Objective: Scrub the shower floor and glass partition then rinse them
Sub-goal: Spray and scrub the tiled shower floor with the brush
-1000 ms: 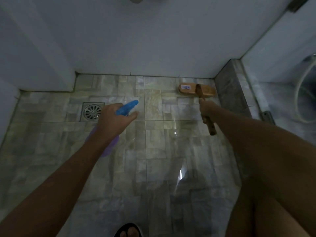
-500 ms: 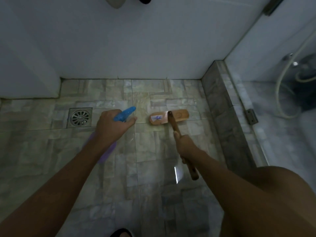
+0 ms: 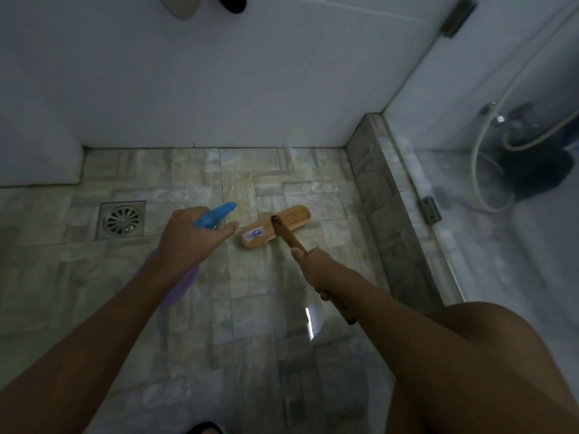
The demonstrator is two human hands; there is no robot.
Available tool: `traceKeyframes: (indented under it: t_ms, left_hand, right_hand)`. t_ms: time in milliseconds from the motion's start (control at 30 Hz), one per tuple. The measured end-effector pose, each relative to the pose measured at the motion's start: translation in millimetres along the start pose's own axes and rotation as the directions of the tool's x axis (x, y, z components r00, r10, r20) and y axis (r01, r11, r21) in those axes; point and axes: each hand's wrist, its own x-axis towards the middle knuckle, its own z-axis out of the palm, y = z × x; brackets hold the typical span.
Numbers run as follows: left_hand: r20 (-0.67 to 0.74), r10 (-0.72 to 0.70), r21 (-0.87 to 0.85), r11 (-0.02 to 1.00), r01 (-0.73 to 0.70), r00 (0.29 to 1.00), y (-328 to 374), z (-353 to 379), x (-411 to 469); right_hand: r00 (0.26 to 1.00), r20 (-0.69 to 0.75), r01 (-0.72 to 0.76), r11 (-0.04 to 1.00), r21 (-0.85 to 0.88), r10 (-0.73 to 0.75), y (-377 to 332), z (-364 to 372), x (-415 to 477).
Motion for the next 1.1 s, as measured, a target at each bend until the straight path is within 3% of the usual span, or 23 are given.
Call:
traceKeyframes:
  t_ms: [67,267,433,533,600,767,867,967,1100]
  left_hand:
    - [-0.002,0.006,-0.004,1.0,-0.006,1.0,1,-2,0]
    - [-0.002,0.022,-0.094,0.995,-0.022,1.0,-2,-12,-3]
    - [0.016,-0.046,-0.075,0.996,0.047,0.999,-1,-17,-11]
    - [0.055,-0.055,-0.091,0.994,0.06,0.997,-4,-25,-10]
    - [0.057,-0.059,-0.086,0.994,0.063,0.997,-3,-28,-4]
    - [0.164,-0.007,-0.021,1.0,0.011,0.986,7,-24,18]
    - [0.179,0.04,0.069,0.996,-0.053,0.983,20,-21,28]
    - [0.19,0.089,0.083,0.991,-0.107,0.978,31,-16,39]
    - [0.187,0.069,0.026,0.997,-0.075,0.98,30,-6,51]
  right_hand:
    - [1.0,0.0,0.007,0.999,0.042,-0.007,-5,-3,6]
    - [0.98,-0.179,-0.06,0.983,0.174,0.092,-9,-18,26]
    - [0.995,-0.096,-0.016,0.997,0.082,0.024,-3,-3,23]
    - [0.99,-0.105,-0.056,0.955,0.292,0.09,-20,-5,26]
    - [0.992,-0.082,-0.063,0.938,0.34,0.096,-32,2,25]
    - [0.998,-0.058,0.004,0.969,0.245,0.011,-27,17,16]
    - [0.993,-0.114,0.01,0.984,0.179,0.011,-3,19,13]
    - [0.97,-0.206,-0.07,0.961,0.266,0.128,25,5,18]
    - [0.907,-0.244,-0.18,0.841,0.511,0.342,27,-15,40]
